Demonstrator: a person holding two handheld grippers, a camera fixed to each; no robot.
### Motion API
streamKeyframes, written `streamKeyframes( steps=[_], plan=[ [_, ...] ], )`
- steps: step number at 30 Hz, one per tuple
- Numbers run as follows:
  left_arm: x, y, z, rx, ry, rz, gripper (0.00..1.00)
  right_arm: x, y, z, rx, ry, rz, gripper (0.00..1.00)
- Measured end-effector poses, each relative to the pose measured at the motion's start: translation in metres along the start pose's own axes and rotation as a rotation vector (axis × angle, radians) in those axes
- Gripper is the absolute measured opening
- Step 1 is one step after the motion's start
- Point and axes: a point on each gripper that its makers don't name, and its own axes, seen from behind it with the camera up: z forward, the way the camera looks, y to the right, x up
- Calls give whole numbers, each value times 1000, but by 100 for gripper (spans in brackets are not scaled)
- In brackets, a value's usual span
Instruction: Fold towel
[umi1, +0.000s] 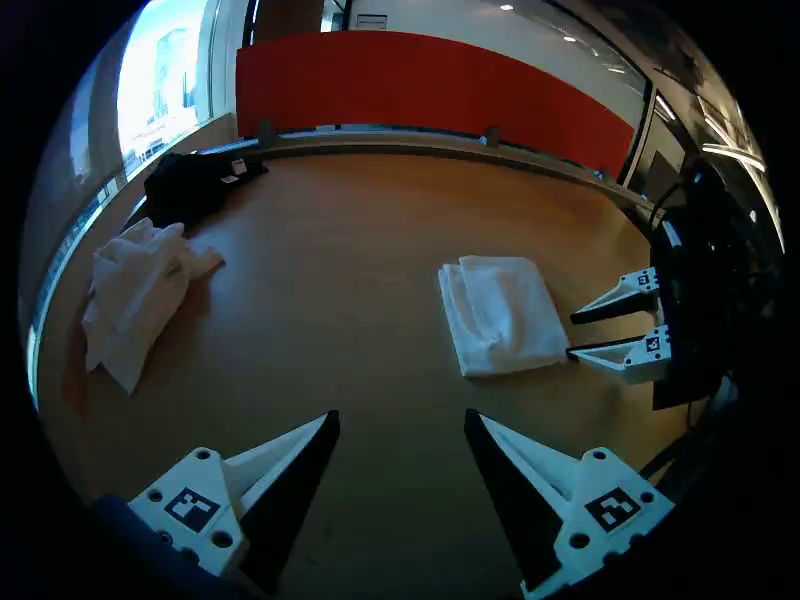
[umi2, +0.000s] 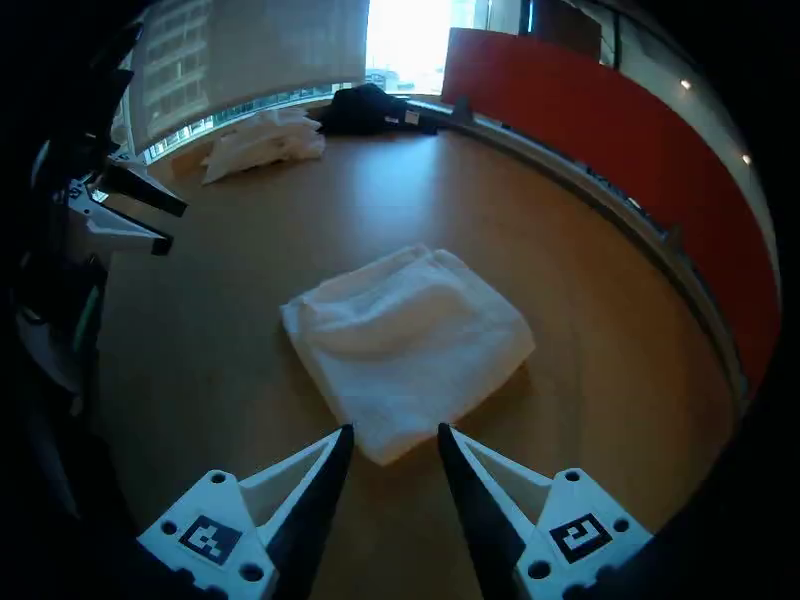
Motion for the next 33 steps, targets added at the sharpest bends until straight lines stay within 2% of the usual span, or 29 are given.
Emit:
streamKeyframes(
  steps=[5, 8, 11, 15, 19, 26, 33],
  plan=[
    [-1, 4, 0, -3, -1, -2, 92, -13, -3, 5, 3, -21, 2, 62],
    [-1, 5, 1, -5, -2, -2, 93, -18, -4, 8, 1, -29, 4, 56],
    [-1, 6, 1, -6, -1, -2, 93, -20, -4, 11, -2, -31, 11, 45],
    [0, 7, 0, -7, 0, 0, 92, -21, -4, 12, 1, -27, 27, 25],
    [1, 7, 1, -8, 0, 4, 93, -22, -2, 12, -8, -21, 42, 11],
    [3, 9, 3, -15, -1, 15, 93, -11, 9, 3, -38, 9, 61, 5],
    [12, 13, 6, -25, 8, 29, 92, 29, 30, -26, -81, 95, 47, 5]
  ],
)
